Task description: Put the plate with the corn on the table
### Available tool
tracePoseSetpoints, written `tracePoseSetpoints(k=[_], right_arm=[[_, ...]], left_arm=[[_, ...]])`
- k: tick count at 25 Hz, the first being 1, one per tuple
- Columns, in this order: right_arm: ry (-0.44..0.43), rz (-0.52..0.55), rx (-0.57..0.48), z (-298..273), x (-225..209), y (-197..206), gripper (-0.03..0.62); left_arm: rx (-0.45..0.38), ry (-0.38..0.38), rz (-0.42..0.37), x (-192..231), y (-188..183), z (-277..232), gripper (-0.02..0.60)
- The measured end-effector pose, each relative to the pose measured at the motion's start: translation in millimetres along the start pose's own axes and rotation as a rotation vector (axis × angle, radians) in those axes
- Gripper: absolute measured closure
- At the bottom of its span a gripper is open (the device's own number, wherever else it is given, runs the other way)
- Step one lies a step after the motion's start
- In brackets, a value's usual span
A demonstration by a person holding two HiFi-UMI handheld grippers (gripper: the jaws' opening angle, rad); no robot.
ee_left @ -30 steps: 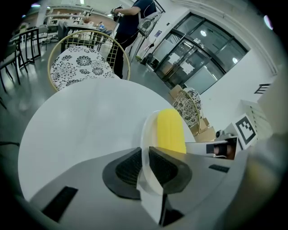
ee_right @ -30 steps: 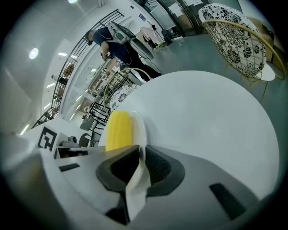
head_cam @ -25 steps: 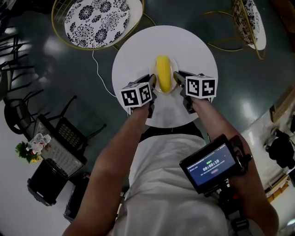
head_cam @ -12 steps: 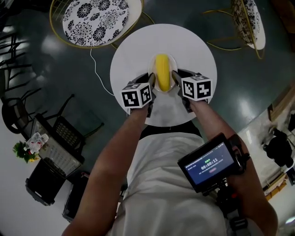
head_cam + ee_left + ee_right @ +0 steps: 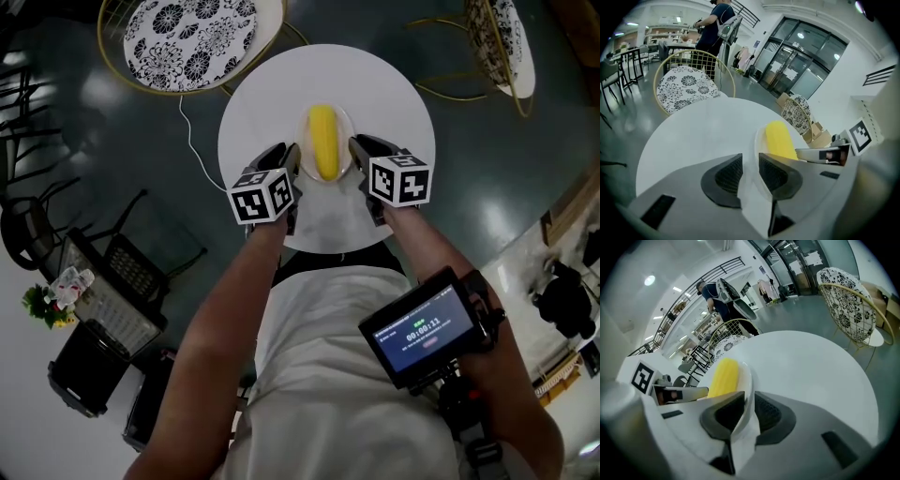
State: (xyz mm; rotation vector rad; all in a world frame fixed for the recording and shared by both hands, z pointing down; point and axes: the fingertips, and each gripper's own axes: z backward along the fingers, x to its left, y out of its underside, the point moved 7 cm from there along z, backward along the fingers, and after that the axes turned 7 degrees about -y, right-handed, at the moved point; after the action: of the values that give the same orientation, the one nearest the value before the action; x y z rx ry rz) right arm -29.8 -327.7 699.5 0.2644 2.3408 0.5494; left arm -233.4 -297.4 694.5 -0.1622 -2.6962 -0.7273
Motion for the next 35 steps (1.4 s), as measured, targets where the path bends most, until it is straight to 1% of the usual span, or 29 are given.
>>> tracePoseSetpoints(k=[2,6,10,11,12,13,15,16,17,18,24,30,35], right_arm=[[0.01,-0.001,-0.027,4.1,-1.9,-0.3,0.545],[-0.007,-0.051,-0.08,12.1,-7.7,0.9,0.545],[-0.031,-0.047,-0.078,17.7,-5.9,5.3,0.547],[-0.037,-0.042,-0.078,24.2,-2.9,7.9,0.549],[-0.043,-0.039,-0.082,33.0,0.7,10.8,0.588],[-0.051,-0.037,-0.086,42.1,4.2,13.8,0.588],[-0.067,-0.033,-0.091,55.3,9.1,19.5,0.588],[-0.076,-0.029,-0.091,59.6,10.6,22.3,0.588],[-0.083,-0.025,-0.092,63.8,11.8,24.9,0.588],[-0.09,-0.02,-0.095,68.7,13.3,27.5,0.588],[-0.127,0.009,-0.126,108.8,27.6,45.5,0.588],[-0.162,0.029,-0.148,145.2,33.2,63.1,0.588],[-0.173,0.057,-0.144,166.6,42.5,80.7,0.588]], left_arm=[[-0.026,-0.017,0.005,7.3,1.3,6.8,0.492],[-0.065,-0.043,0.037,20.6,12.0,20.5,0.492],[-0.078,-0.039,0.061,23.6,30.4,32.9,0.494],[-0.081,-0.035,0.067,19.8,36.6,39.4,0.494],[-0.086,-0.032,0.071,14.1,42.9,47.2,0.495],[-0.092,-0.03,0.073,7.8,48.5,55.1,0.496],[-0.108,-0.027,0.076,-2.6,56.9,67.1,0.537],[-0.117,-0.025,0.076,-6.5,60.0,71.2,0.542],[-0.125,-0.021,0.075,-10.3,62.5,74.7,0.568],[-0.132,-0.017,0.073,-14.2,65.0,78.4,0.574],[-0.172,0.003,0.077,-33.8,89.4,112.3,0.574],[-0.219,-0.006,0.097,-44.3,114.2,141.8,0.574],[-0.25,-0.011,0.076,-47.9,127.7,168.4,0.574]])
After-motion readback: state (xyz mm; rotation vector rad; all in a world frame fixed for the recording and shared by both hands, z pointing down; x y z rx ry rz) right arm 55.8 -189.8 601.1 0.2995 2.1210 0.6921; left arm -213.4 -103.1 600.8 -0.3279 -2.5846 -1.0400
